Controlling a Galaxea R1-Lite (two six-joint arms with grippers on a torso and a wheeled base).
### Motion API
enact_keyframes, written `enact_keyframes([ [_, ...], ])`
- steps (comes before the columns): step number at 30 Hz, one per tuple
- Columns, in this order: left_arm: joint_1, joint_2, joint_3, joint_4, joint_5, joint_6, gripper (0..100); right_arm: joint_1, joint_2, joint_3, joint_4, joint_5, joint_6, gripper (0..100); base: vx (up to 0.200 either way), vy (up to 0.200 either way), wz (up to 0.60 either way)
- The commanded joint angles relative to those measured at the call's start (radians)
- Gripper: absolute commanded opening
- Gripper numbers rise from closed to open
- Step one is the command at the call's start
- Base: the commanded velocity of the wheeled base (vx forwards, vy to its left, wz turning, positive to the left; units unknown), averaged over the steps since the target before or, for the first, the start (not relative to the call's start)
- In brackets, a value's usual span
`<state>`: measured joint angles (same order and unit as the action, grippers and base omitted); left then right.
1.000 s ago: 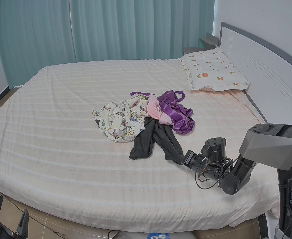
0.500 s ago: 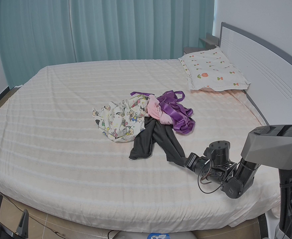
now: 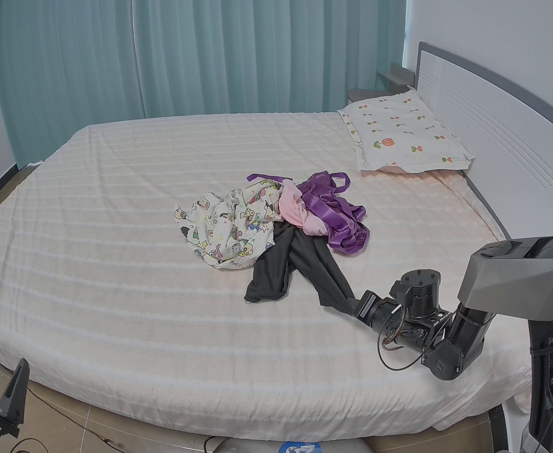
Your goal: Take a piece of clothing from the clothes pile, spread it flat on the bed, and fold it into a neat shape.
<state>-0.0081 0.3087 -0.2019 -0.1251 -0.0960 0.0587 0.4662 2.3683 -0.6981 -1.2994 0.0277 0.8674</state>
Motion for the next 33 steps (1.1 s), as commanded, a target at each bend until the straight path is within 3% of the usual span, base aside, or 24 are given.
enact_keyframes([
  [1, -0.171, 0.871, -0.028, -0.415, -0.050, -0.114, 100, 0.000, 0.014, 0.002, -0.008, -0.002, -0.001, 0, 0.000, 0.000, 0.00],
  [3, -0.219, 1.035, -0.028, -0.561, -0.028, -0.186, 100, 0.000, 0.017, 0.000, -0.008, -0.002, -0.001, 0, 0.000, 0.000, 0.00],
  [4, -0.219, 1.035, -0.028, -0.561, -0.028, -0.186, 100, 0.000, 0.017, 0.000, -0.008, -0.002, -0.001, 0, 0.000, 0.000, 0.00],
  [5, -0.273, 1.244, -0.048, -0.717, 0.048, -0.217, 100, -0.001, 0.019, -0.001, -0.008, -0.002, -0.001, 0, 0.000, 0.000, 0.00],
  [8, -0.299, 1.383, -0.088, -0.823, 0.111, -0.250, 100, 0.000, 0.019, 0.000, -0.008, -0.002, -0.001, 0, 0.000, 0.000, 0.00],
  [10, -0.348, 1.552, -0.156, -0.910, 0.176, -0.359, 100, -0.001, 0.022, -0.003, -0.008, 0.000, -0.001, 0, 0.000, 0.000, 0.00],
  [17, -0.400, 1.753, -0.350, -0.910, 0.180, -0.419, 100, 0.005, 0.032, 0.000, -0.008, -0.002, -0.004, 0, 0.000, 0.000, 0.00],
  [19, -0.437, 1.824, -0.421, -0.909, 0.188, -0.473, 100, 0.003, 0.032, -0.001, -0.008, -0.002, -0.004, 0, 0.000, 0.000, 0.00],
  [33, -0.512, 2.017, -0.711, -0.803, 0.216, -0.527, 100, 0.008, 0.035, -0.004, -0.008, -0.003, -0.005, 0, 0.000, 0.000, 0.00],
])
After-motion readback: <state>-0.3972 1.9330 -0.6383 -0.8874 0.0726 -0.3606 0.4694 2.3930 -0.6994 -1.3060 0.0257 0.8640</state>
